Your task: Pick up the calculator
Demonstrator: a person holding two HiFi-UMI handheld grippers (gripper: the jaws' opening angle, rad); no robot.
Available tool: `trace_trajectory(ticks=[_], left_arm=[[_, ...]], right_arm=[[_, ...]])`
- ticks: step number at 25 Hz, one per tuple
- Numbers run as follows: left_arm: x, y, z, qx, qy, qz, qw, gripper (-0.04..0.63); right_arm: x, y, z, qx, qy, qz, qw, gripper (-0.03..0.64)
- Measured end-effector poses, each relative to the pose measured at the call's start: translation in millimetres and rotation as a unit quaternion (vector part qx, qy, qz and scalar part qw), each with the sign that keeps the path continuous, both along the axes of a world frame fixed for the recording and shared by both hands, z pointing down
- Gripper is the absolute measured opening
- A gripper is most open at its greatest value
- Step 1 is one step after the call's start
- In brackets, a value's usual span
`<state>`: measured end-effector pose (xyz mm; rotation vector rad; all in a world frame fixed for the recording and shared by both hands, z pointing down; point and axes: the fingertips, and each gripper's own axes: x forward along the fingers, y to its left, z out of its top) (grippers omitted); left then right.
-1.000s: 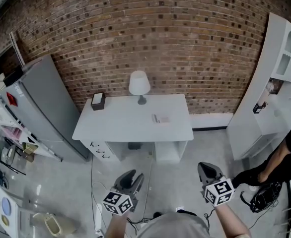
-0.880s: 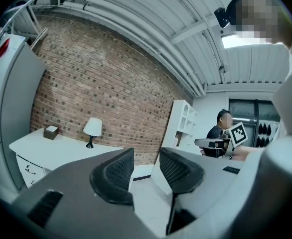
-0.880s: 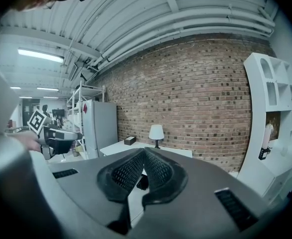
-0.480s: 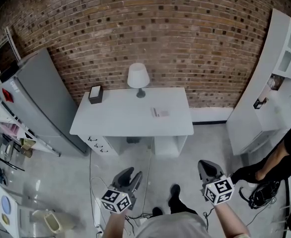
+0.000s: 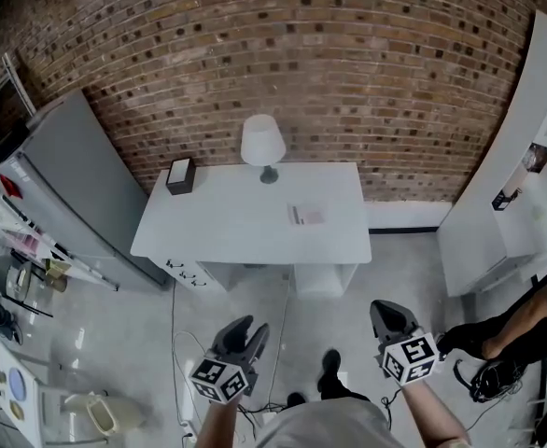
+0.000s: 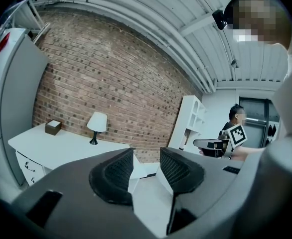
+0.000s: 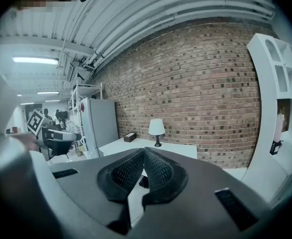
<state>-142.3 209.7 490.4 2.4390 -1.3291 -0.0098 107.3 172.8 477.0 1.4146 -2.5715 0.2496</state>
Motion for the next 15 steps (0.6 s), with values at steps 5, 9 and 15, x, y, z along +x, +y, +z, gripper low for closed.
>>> trace_trajectory(ticks=[5,9,15], left_arm=[[17.0,-46.7,-1.0,-0.002,-0.004,-0.008,1.0000,0.186],[29.8,-82.7,-3.5,-0.001,-0.005,-0.016,0.9999,0.184],[52.8,-127.6,-1.5,-0.005,-0.008,-0.030,0.9995,0.186]], right_arm=[[13.1,-52.7,5.2,-0.007,-0.004,-0.014,1.000,0.012],[23.4,-95.2,3.0,-0.008,-0.006,-0.025,1.000,0.012],[44.6,-150.3,8.2,-0.010,-0.010,-0.044,0.999,0.012]])
